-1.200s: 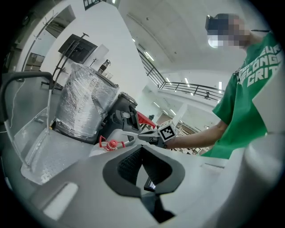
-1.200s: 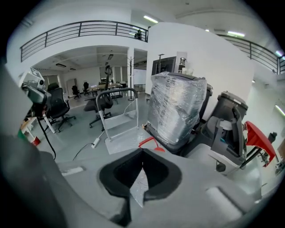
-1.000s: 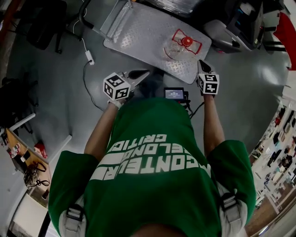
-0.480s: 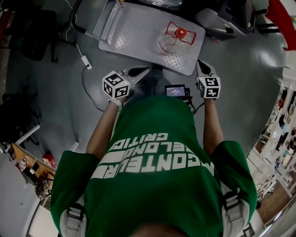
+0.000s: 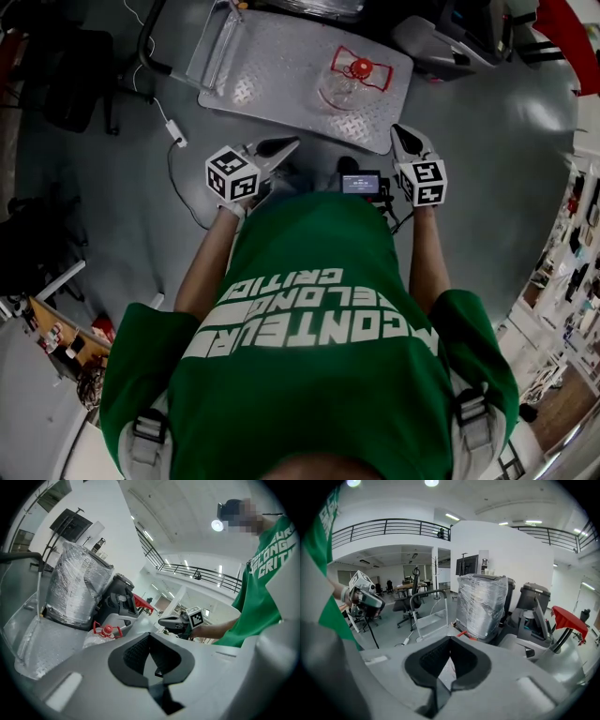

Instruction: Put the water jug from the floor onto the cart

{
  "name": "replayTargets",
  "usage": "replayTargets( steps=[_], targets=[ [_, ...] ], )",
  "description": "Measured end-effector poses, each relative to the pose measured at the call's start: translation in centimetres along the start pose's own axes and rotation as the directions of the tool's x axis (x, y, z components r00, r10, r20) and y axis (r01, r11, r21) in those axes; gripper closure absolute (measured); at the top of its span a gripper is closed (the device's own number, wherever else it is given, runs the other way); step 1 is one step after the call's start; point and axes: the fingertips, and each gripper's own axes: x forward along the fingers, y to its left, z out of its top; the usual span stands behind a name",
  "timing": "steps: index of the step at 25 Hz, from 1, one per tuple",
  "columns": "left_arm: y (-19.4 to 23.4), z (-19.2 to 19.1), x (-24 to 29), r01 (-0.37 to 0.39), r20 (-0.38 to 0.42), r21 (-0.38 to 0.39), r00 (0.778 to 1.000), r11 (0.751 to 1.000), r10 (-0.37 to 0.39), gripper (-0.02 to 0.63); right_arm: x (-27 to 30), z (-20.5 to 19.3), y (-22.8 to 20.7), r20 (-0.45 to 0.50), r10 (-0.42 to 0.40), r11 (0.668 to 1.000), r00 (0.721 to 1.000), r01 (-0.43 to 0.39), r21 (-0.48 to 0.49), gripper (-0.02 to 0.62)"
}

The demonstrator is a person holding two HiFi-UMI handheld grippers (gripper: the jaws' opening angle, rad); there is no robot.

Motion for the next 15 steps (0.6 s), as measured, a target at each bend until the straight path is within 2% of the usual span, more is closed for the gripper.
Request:
replayTargets(
  steps=[8, 15],
  targets=[
    [-0.3, 0.8, 3.4, -0.029, -0.007, 0.012, 1.0, 0.999, 0.029, 0.597, -1.6, -1.6, -2.3, 0.005, 0.043, 0.999, 0.999, -0.043, 0.006, 0.603],
    [-2.3, 1.0, 8.1, -0.033, -0.006, 0.016, 0.999, 0.999, 0.033, 0.597, -3.1, -3.2, -5.4, 0.01, 0.067, 0.998, 0.998, -0.067, 0.021, 0.603]
  ],
)
